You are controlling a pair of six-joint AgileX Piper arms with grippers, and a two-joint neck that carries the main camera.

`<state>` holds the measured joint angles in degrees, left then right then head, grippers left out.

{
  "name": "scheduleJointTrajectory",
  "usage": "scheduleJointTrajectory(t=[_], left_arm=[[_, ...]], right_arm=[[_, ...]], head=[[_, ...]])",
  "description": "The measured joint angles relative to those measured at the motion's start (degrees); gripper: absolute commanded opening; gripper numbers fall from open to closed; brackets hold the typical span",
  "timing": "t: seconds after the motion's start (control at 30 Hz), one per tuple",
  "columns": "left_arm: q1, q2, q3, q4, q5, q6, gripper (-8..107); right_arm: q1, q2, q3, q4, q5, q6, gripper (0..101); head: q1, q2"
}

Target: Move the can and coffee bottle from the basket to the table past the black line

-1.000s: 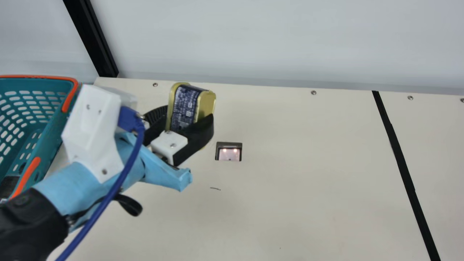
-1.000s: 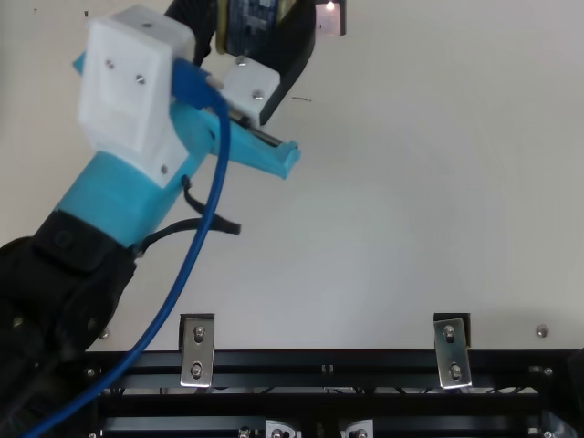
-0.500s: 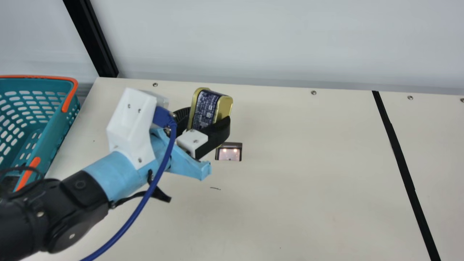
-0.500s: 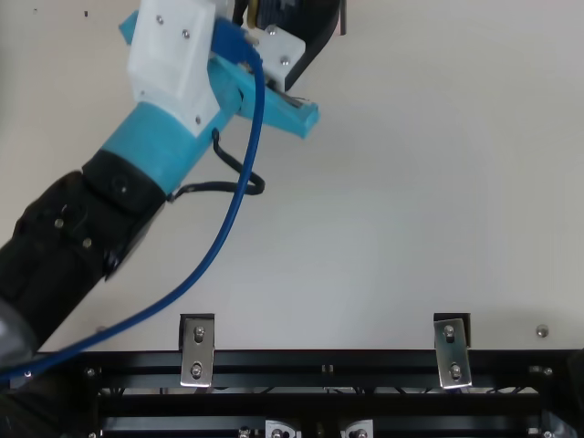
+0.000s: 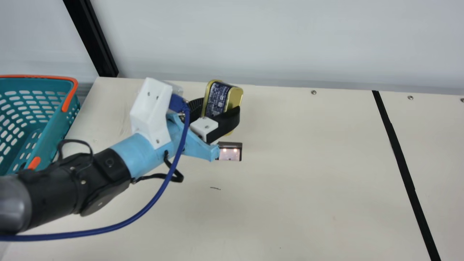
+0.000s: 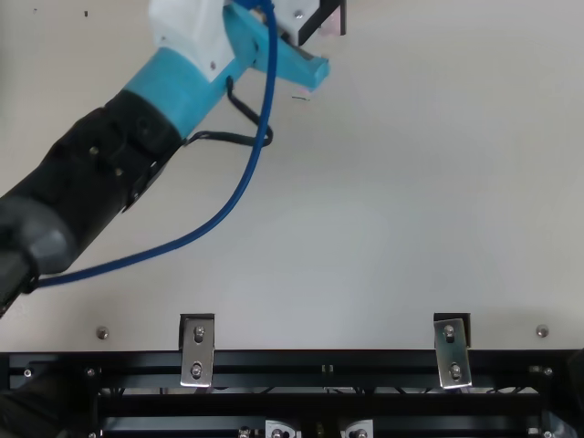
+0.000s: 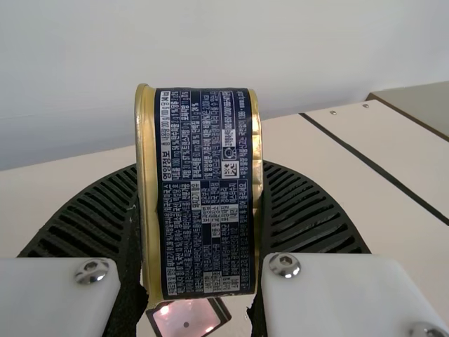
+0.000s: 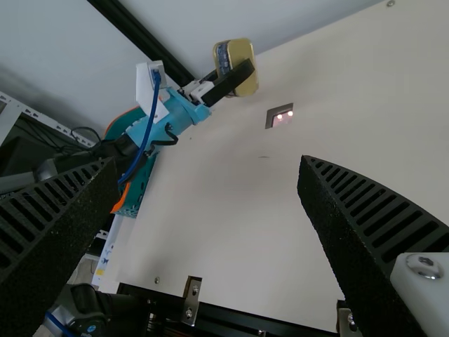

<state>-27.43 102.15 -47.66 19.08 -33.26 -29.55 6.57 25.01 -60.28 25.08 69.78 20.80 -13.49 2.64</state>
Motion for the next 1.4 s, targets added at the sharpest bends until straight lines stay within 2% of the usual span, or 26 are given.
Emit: scheduleJointTrajectory(t=[0.6,0.93,1.2,1.4], left_arm=[[-1.2,10.1,-8.5,-2.6,-0.7,0.6,10],[-0.4,13.4,-10.1,-2.8,-2.0,0.3,10],[0.7,12.0,-9.7,-4.0,-2.6,1.6,10],[2.3,7.4,-9.2,-0.4,0.4,2.0,10]], right_arm=[[0.0,0.0,0.0,0.0,0.0,0.0,101],[0.0,0.0,0.0,0.0,0.0,0.0,101],[0.0,0.0,0.0,0.0,0.0,0.0,101],[0.0,0.0,0.0,0.0,0.0,0.0,101]], head=[[0.0,0.0],[0.0,0.0],[0.0,0.0],[0.0,0.0]])
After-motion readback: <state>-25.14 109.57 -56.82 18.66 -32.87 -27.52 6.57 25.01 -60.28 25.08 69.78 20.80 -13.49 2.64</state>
